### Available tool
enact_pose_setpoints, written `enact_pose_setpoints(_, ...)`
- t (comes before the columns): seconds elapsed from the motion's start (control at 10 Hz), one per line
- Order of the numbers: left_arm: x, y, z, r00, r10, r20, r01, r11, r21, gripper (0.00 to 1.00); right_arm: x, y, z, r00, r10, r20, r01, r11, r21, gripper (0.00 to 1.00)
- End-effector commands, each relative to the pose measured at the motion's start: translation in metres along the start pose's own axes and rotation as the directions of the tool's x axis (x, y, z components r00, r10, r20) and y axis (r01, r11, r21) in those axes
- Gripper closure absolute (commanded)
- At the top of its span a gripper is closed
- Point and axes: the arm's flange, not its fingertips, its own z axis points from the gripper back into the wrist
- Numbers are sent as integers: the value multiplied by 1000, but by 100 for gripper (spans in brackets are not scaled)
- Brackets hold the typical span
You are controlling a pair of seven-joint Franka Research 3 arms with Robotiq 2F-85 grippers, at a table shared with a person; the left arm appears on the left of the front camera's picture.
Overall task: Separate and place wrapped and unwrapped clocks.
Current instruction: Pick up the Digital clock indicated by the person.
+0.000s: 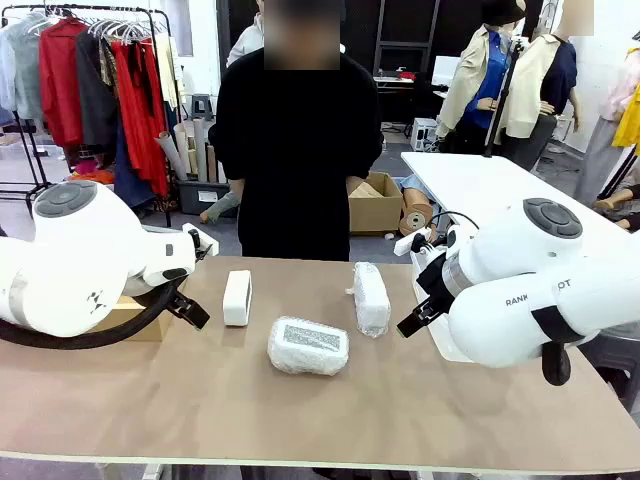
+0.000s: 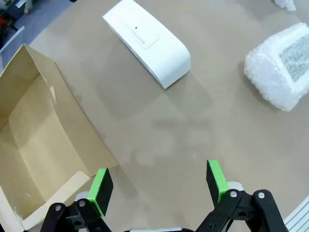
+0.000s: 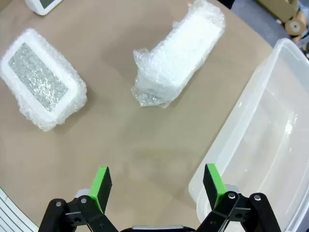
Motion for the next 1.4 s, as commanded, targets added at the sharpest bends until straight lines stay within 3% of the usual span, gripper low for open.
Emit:
enact_pose_setpoints(0.0, 0, 0, 0, 1000, 0, 0, 0, 1000, 0, 0, 0, 0, 0, 1000, 0, 0, 0, 1000, 0, 0)
enact_pose_setpoints(1.3, 0, 0, 0, 1000, 0, 0, 0, 1000, 0, 0, 0, 0, 0, 1000, 0, 0, 0, 1000, 0, 0)
